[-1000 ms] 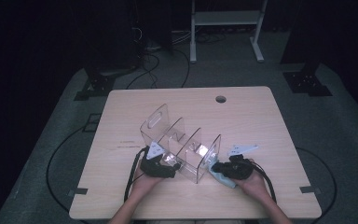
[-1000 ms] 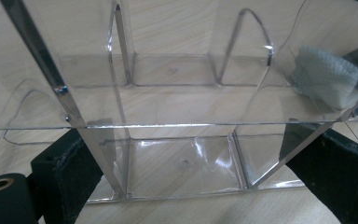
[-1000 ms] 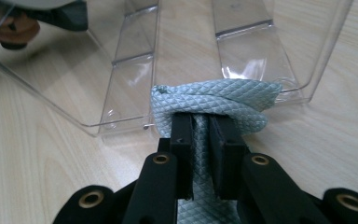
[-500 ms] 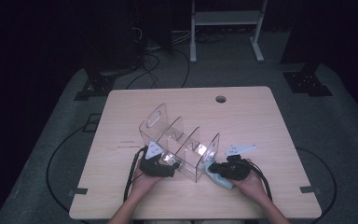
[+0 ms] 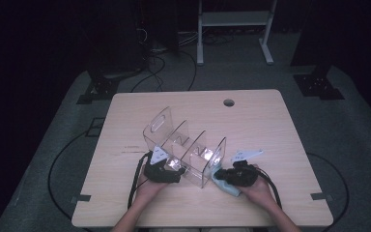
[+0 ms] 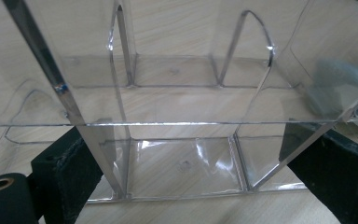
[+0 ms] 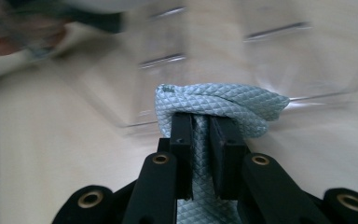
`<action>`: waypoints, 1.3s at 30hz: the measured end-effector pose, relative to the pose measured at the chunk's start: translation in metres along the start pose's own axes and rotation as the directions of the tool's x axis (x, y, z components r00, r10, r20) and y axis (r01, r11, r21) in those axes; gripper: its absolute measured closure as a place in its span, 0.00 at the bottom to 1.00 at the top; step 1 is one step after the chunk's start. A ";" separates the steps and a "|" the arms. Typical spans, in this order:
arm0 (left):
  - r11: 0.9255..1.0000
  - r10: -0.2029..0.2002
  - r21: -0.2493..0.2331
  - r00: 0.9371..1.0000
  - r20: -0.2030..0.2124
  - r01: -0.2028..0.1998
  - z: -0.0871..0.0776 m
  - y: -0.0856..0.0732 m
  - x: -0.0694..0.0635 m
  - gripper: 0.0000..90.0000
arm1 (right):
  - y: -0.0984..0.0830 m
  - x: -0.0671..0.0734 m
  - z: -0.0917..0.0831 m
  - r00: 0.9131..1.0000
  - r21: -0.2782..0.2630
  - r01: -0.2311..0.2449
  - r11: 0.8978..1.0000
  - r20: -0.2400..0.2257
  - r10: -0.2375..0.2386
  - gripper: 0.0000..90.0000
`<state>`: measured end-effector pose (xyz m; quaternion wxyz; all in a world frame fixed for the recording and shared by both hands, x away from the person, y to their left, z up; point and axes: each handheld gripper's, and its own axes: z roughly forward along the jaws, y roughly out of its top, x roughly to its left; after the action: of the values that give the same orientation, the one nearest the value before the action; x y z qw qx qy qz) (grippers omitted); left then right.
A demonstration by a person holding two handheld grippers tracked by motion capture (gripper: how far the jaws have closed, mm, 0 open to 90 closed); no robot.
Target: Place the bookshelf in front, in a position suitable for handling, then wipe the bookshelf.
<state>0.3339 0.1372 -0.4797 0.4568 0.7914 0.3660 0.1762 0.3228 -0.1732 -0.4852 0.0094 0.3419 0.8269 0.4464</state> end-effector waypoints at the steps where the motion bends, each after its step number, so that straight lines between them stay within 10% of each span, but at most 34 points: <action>1: 1.000 0.003 0.003 1.000 -0.001 -0.003 -0.001 0.000 0.001 0.07 | -0.001 0.003 0.001 1.000 0.005 -0.004 1.000 -0.030 0.004 0.89; 7: 1.000 0.000 0.009 1.000 -0.011 0.000 0.000 0.001 0.000 0.07 | 0.000 -0.015 0.001 0.996 -0.021 -0.040 0.999 0.077 0.042 0.89; 14: 1.000 0.001 0.002 1.000 -0.006 -0.001 -0.001 0.000 0.002 0.07 | -0.003 0.015 0.009 0.997 0.033 0.051 0.998 -0.053 -0.049 0.89; 24: 1.000 -0.005 0.003 1.000 -0.016 0.005 0.001 0.001 0.001 0.07 | -0.004 -0.002 0.005 0.997 0.006 0.014 1.000 0.080 -0.014 0.90; 31: 1.000 0.005 0.008 1.000 -0.015 -0.005 0.002 0.002 0.002 0.07 | -0.005 0.026 0.014 0.994 0.052 0.095 0.994 -0.055 -0.092 0.89; 39: 1.000 -0.002 0.004 0.999 -0.032 0.002 0.004 0.002 0.001 0.07 | -0.003 0.017 0.011 0.999 0.030 0.050 0.998 0.020 -0.050 0.89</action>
<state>0.3379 0.1355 -0.4798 0.4496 0.7890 0.3742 0.1878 0.3113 -0.1563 -0.4894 0.0242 0.3258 0.8415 0.4303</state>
